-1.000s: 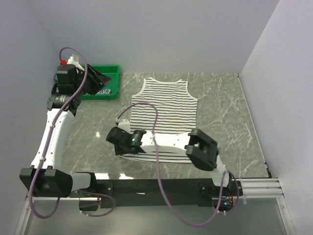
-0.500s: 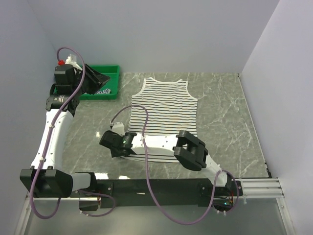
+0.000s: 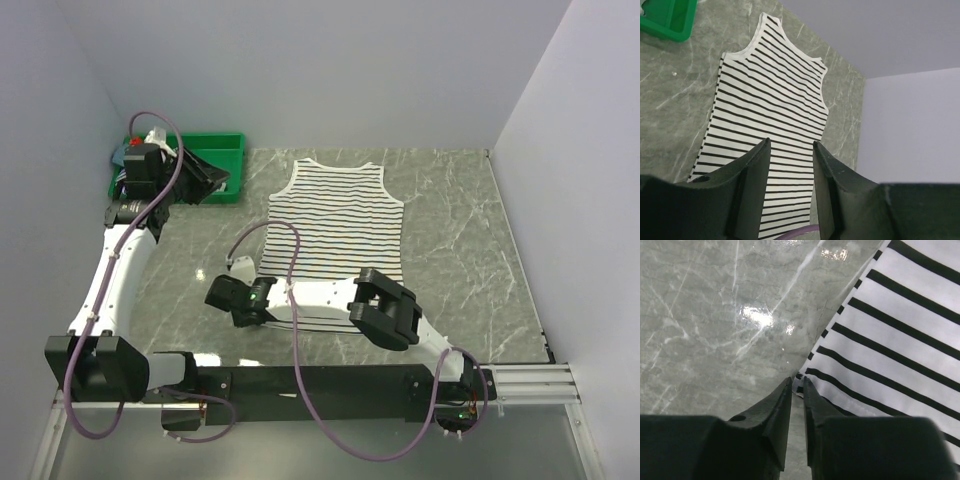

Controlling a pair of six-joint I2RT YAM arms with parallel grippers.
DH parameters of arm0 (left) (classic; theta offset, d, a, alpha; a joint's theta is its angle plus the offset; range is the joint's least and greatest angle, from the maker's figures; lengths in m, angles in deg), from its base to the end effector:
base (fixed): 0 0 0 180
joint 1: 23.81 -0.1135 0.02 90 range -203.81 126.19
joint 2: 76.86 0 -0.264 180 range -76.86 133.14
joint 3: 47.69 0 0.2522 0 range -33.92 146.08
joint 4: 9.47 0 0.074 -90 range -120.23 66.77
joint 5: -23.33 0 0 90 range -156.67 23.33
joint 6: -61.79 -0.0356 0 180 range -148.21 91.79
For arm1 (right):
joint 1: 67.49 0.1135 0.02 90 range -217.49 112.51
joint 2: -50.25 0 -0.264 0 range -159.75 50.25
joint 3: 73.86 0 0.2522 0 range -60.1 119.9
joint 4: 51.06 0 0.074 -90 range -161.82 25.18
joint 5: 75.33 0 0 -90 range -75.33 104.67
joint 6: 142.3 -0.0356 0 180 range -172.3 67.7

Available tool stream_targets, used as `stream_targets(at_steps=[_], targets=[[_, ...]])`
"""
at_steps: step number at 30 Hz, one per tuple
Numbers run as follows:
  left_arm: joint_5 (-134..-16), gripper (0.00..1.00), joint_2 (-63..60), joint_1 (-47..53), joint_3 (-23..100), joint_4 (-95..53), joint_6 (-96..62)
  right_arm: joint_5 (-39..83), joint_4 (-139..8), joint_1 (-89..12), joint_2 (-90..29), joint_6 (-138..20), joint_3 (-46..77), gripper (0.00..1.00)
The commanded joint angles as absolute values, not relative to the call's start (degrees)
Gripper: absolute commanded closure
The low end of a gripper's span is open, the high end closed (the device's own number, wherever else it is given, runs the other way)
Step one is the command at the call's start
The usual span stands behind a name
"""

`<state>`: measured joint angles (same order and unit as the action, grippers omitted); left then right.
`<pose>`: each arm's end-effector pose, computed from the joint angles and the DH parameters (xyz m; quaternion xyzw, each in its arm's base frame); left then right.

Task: Fold and stack the tank tops
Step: Fold the tank top

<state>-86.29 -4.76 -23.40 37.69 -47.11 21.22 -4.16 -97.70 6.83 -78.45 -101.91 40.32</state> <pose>0.2822 -0.0140 0.3783 -0.2595 0.7918 -0.3549 0.4240 0.1411 0.4601 0.1620 -0.1646 0.9420 0.1424 0.2553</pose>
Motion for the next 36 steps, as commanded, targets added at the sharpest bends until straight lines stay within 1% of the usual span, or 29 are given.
stream_targets(at_steps=[1, 3, 4, 8, 9, 10, 12, 15, 16, 18, 22, 23, 26, 28, 31, 36], targets=[[-86.4, 0.56, -5.0, -23.6, 36.7, -44.2, 21.8, -4.1, -98.1, 7.0, -77.9, -101.7, 37.5, 0.84], [-85.7, 0.57, -5.0, -23.7, 35.5, -44.0, 21.6, -3.8, -97.3, 7.0, -76.2, -101.4, 34.0, 0.90], [-85.6, 0.57, -4.9, -23.7, 35.0, -43.5, 21.7, -3.5, -96.5, 7.0, -75.4, -101.4, 32.3, 1.00], [-86.6, 0.61, -4.2, -23.5, 29.5, -40.6, 23.4, -1.0, -91.8, 7.0, -67.5, -102.0, 20.3, 1.00], [-86.8, 0.62, -4.0, -23.5, 28.3, -39.9, 23.7, -0.5, -90.8, 7.0, -63.5, -102.0, 17.7, 1.00], [-86.6, 0.62, -3.6, -23.3, 27.2, -39.1, 24.0, 0.2, -89.1, 7.2, -61.5, -101.9, 12.8, 1.00], [-86.1, 0.62, -2.2, -22.4, 23.9, -36.3, 24.9, 1.2, -89.1, 7.3, -56.6, -100.9, 8.2, 1.00], [-84.8, 0.60, 1.4, -20.3, 21.5, -33.4, 26.0, 3.6, -88.2, 7.5, -50.3, -99.7, 2.9, 1.00], [-83.6, 0.56, 2.8, -19.1, 21.5, -33.1, 26.2, 4.0, -87.2, 7.6, -48.6, -99.6, 1.4, 1.00], [-82.9, 0.52, 7.2, -18.0, 21.9, -31.3, 26.7, 5.1, -86.4, 7.6, -44.2, -100.0, -2.2, 1.00], [-80.6, 0.50, 16.2, -15.6, 25.4, -30.9, 26.5, 5.8, -86.6, 7.7, -40.5, -99.8, -3.5, 1.00], [-78.2, 0.50, 19.7, -14.9, 27.5, -31.3, 26.2, 5.8, -86.7, 7.7, -40.0, -99.7, -3.3, 1.00], [-74.8, 0.51, 25.2, -14.5, 31.1, -32.8, 25.9, 6.4, -87.2, 7.6, -39.0, -99.4, -2.2, 1.00], [-74.5, 0.52, 28.3, -14.1, 33.2, -33.1, 25.1, 6.8, -87.5, 7.6, -38.9, -99.3, -1.2, 1.00], [-73.8, 0.50, 31.1, -13.6, 35.3, -32.6, 24.1, 7.5, -87.4, 7.4, -39.1, -99.2, -0.2, 1.00], [-70.8, 0.51, 34.2, -12.5, 38.7, -35.1, 22.0, 8.3, -87.7, 7.1, -39.2, -99.4, 0.4, 1.00]])
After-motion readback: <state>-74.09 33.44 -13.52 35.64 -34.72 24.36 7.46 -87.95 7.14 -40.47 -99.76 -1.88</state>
